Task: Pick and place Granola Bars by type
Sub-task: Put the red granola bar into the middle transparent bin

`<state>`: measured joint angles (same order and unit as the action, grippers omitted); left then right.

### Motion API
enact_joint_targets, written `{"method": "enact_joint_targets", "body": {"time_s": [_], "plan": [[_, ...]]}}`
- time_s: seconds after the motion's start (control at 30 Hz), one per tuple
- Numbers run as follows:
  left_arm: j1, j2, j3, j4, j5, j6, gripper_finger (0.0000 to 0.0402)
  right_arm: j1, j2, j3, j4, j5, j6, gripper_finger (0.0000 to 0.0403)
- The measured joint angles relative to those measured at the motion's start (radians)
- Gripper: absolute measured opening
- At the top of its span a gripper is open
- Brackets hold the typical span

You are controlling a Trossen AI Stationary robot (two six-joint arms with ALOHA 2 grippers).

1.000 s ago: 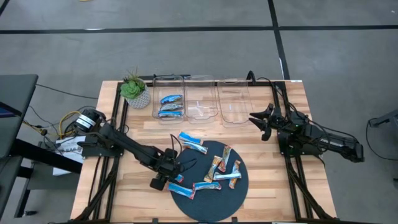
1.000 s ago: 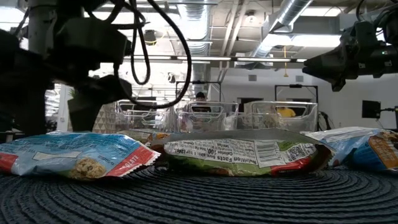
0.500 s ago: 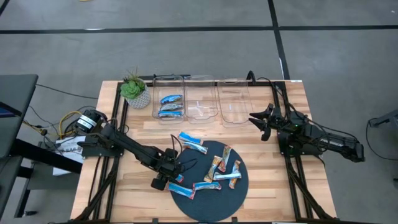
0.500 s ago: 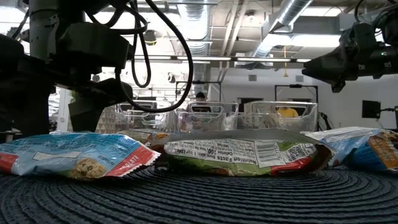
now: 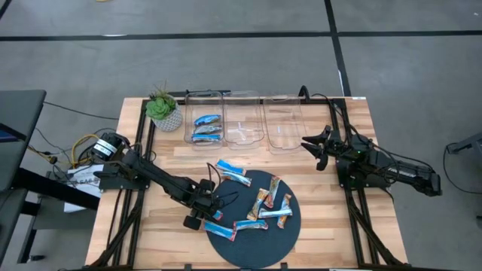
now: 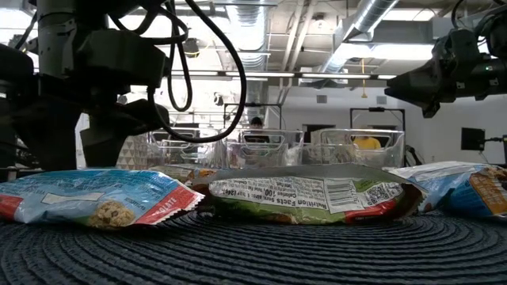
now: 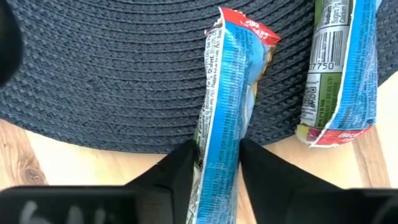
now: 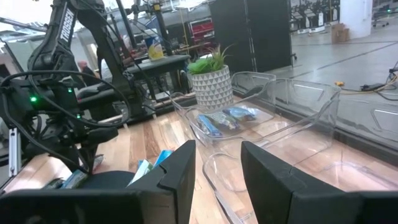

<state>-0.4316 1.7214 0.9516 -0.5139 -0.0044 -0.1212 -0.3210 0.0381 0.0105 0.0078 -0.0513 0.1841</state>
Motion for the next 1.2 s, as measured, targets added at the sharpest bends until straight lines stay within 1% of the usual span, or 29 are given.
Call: {"method": "enact_joint_targets", "body": {"time_s": [0.23, 0.43, 0.57, 0.83, 1.0, 1.07, 1.2], "plan": [[0.000, 0.000, 0.000, 0.000, 0.000, -0.015, 0.0070, 0.000, 0.000, 0.000, 0.000, 0.000, 0.000, 0.0123], [0.000, -0.001, 0.001, 0.001, 0.001, -0.026, 0.0048, 0.000, 0.000, 0.000, 0.000, 0.000, 0.000, 0.0123], [0.000, -0.009, 0.001, 0.016, 0.027, -0.034, 0.0044, 0.000, 0.000, 0.000, 0.000, 0.000, 0.000, 0.0123], [0.000, -0.042, 0.039, 0.012, 0.025, -0.034, 0.0043, 0.000, 0.000, 0.000, 0.000, 0.000, 0.000, 0.0123], [0.004, -0.079, 0.066, 0.019, -0.009, -0.034, 0.0043, 0.000, 0.000, 0.000, 0.001, 0.000, 0.000, 0.0123], [0.007, -0.102, 0.069, 0.038, -0.030, -0.034, 0.0043, 0.000, 0.000, 0.000, 0.000, 0.000, 0.000, 0.0123], [0.024, -0.151, 0.069, 0.127, -0.038, -0.035, 0.0043, 0.000, 0.000, 0.000, 0.000, 0.000, 0.000, 0.0123]]}}
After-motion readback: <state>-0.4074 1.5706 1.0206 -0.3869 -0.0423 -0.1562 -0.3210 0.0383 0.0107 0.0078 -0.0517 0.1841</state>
